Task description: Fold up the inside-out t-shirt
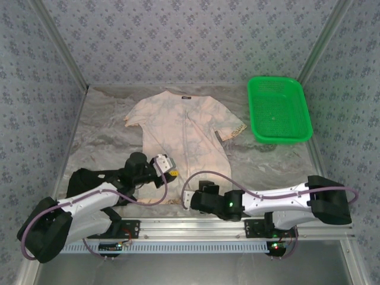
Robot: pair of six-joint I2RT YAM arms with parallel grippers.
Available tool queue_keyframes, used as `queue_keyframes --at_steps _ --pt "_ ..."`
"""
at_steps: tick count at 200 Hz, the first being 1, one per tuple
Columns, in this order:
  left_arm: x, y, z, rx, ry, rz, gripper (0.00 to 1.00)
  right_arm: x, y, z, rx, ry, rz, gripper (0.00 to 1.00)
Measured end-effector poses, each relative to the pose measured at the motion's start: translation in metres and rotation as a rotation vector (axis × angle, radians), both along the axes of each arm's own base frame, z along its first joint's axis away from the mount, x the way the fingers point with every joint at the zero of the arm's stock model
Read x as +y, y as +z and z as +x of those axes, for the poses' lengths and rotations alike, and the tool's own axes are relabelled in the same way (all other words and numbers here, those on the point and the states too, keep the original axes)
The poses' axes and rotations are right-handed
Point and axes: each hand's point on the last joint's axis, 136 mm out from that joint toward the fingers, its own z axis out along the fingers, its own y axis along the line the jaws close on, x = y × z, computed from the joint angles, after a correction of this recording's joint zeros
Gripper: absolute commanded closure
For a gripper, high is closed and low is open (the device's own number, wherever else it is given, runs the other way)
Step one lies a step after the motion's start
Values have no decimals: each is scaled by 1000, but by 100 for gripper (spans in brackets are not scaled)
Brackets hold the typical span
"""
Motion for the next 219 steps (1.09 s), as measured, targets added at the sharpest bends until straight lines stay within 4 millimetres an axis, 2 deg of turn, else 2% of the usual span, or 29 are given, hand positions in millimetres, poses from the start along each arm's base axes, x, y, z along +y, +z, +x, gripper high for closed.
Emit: queue_keyframes --at_steps 47,103,126,137,171,219 --pt "4 -6 -1 3 19 -7 61 -16 -27 -13 65 70 -69 37" --pt "4 -6 0 -1 22 -9 61 -14 -37 -12 78 68 -74 38" --pt "4 -10 0 8 22 -2 62 -12 -35 -14 83 77 -60 37" --pt "4 -11 1 10 24 0 62 -10 -31 -15 86 87 -39 32" --pt "3 -9 2 3 23 -6 62 -8 -16 -17 93 115 35 32" --pt "3 -12 2 6 23 -3 62 -10 -23 -14 105 131 7 32"
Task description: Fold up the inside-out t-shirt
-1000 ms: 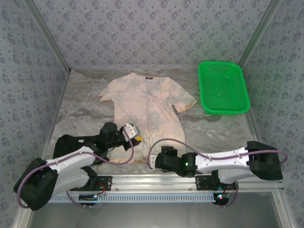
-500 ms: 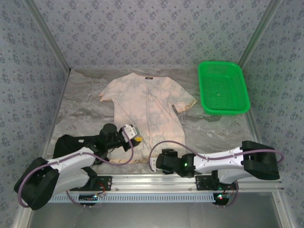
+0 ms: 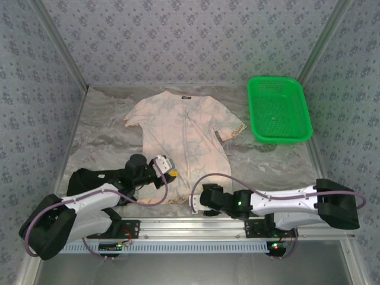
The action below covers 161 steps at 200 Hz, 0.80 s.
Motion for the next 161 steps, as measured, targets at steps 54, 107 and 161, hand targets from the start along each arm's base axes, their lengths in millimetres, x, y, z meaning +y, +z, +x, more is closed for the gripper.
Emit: queue_keyframes --at_steps 54,107,161 --pt "-1 -4 1 7 -1 5 62 0 -13 1 -9 14 -50 35" --pt "-2 -4 -1 12 -13 2 62 -2 -16 8 -32 -9 -63 89" --pt "-20 -5 -28 -37 -186 42 62 -8 2 16 -51 -41 -7 100"
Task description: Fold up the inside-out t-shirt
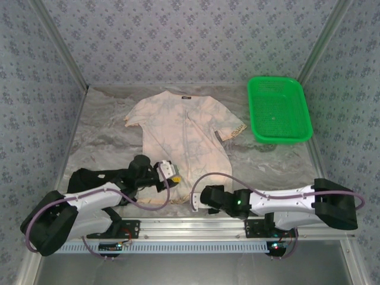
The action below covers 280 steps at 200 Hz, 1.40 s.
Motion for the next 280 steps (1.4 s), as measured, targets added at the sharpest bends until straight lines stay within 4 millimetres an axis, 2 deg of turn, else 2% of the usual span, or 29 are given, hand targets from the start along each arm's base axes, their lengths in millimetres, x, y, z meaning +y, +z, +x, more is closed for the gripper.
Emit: queue_keyframes --at_steps 15,24,40,52,95,100,109,119,166,178,186,214,236,263,280 --pt "-14 4 -16 -30 -103 8 62 -3 4 5 -3 -20 14 100" --pt "-21 6 -26 -43 -162 5 62 -4 6 8 -2 -32 21 88" --pt "-32 7 -40 -50 -245 6 62 -7 7 11 9 -41 26 81" --pt "-39 5 -48 -43 -291 13 62 -8 8 12 23 -44 33 70" --pt "-45 -12 -63 6 -360 51 62 -15 1 14 56 -58 9 67" --pt "-45 -13 -64 6 -362 52 62 -15 -1 14 60 -57 -3 69" --pt "-44 -13 -64 1 -369 53 62 -17 -6 12 65 -50 -33 89" --pt "-44 -14 -67 4 -381 58 62 -20 -11 11 78 -54 -60 100" --pt "-44 -31 -82 34 -453 94 64 -26 -16 14 108 -78 -85 100" --pt "-43 -36 -83 46 -454 105 66 -29 -16 18 111 -95 -80 93" --pt "-44 -38 -83 50 -455 110 72 -31 -14 20 111 -109 -77 87" --pt "-43 -50 -82 60 -448 142 76 -42 -8 34 114 -176 -73 82" --pt "-39 -65 -78 87 -428 180 77 -56 -1 56 123 -280 -60 80" --pt "-36 -72 -72 102 -406 200 77 -68 1 79 140 -395 -50 54" --pt "-42 -65 -67 90 -404 189 75 -70 1 80 187 -418 -38 48"
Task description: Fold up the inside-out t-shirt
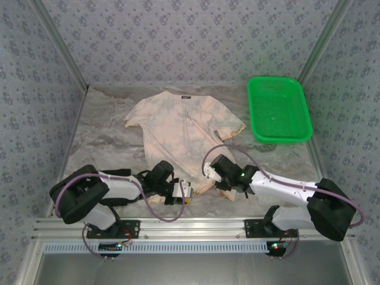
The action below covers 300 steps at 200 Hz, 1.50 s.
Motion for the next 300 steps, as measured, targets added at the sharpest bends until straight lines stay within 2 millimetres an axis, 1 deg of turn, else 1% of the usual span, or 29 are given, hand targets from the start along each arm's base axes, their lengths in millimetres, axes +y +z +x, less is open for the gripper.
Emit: queue_keyframes --at_steps 10,20,27,34,41,45,52,60,71,80,86,99,110,119,132,145,160,184,202,217,236,258,284,291,300 --pt "-4 7 4 -10 1 -15 72 -2 3 2 26 -34 25 43" --pt "-7 15 8 -18 4 -34 71 -4 10 7 46 -77 56 35" --pt "-8 23 10 -27 7 -53 70 -8 19 13 50 -141 89 30" --pt "-10 32 13 -39 9 -77 70 -12 31 21 49 -228 133 28" --pt "-12 41 15 -50 12 -98 69 -18 46 30 51 -335 189 20" --pt "-13 46 17 -59 14 -111 68 -21 54 35 58 -400 224 18" --pt "-15 54 20 -72 14 -131 68 -25 70 43 76 -521 297 21" --pt "-18 61 22 -83 12 -148 68 -30 87 51 111 -662 396 29" --pt "-23 69 25 -87 8 -166 68 -37 98 57 187 -833 523 39" --pt "-26 73 27 -88 8 -177 68 -42 95 54 267 -959 594 42" --pt "-28 75 29 -83 11 -182 68 -44 87 48 330 -1032 623 43" --pt "-30 74 33 -73 22 -185 68 -46 61 20 474 -1156 619 43" --pt "-30 70 34 -56 29 -174 67 -44 42 -12 584 -1215 576 41" --pt "-30 66 34 -44 34 -166 67 -42 36 -34 643 -1221 540 44" --pt "-30 64 33 -28 31 -163 67 -35 36 -55 693 -1178 508 44" --pt "-32 65 35 -19 33 -165 68 -24 37 -64 698 -1108 487 45" --pt "-34 67 39 -7 46 -173 68 -12 30 -71 678 -1021 433 46" --pt "-31 69 49 4 85 -180 68 -1 12 -68 597 -937 346 45" --pt "-28 69 55 6 105 -182 68 2 6 -60 526 -896 317 48" --pt "-28 70 56 10 112 -184 68 5 6 -53 471 -864 309 48" --pt "-28 70 56 15 118 -189 67 13 8 -47 422 -824 315 44" --pt "-26 68 56 18 124 -192 68 21 8 -45 384 -784 319 43" --pt "-23 65 55 27 131 -186 68 23 9 -42 362 -777 326 42" --pt "-22 64 55 31 133 -183 68 23 10 -41 354 -777 327 43" --pt "-21 62 55 33 136 -180 68 22 10 -40 345 -779 326 50"
